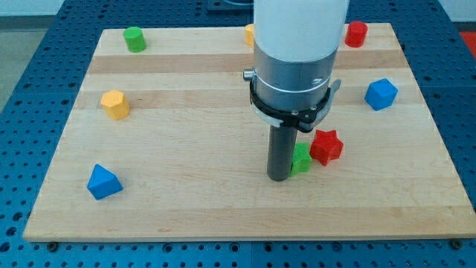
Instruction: Move your arm to the center of the board
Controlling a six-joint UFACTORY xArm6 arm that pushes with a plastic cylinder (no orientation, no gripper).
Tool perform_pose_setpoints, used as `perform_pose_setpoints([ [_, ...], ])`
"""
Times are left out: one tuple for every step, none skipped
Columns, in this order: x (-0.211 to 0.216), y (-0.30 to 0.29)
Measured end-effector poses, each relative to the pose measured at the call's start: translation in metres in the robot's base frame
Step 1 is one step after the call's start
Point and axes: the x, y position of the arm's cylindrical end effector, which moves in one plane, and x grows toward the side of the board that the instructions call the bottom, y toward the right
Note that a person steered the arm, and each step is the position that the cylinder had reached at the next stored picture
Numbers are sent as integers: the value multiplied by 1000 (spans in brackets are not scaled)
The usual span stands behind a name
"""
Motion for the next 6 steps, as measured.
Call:
perform_pose_setpoints([
  [-2, 6],
  [-6, 11],
  [-6, 3],
  [-6, -34],
  [-27, -60],
  [-81, -61],
])
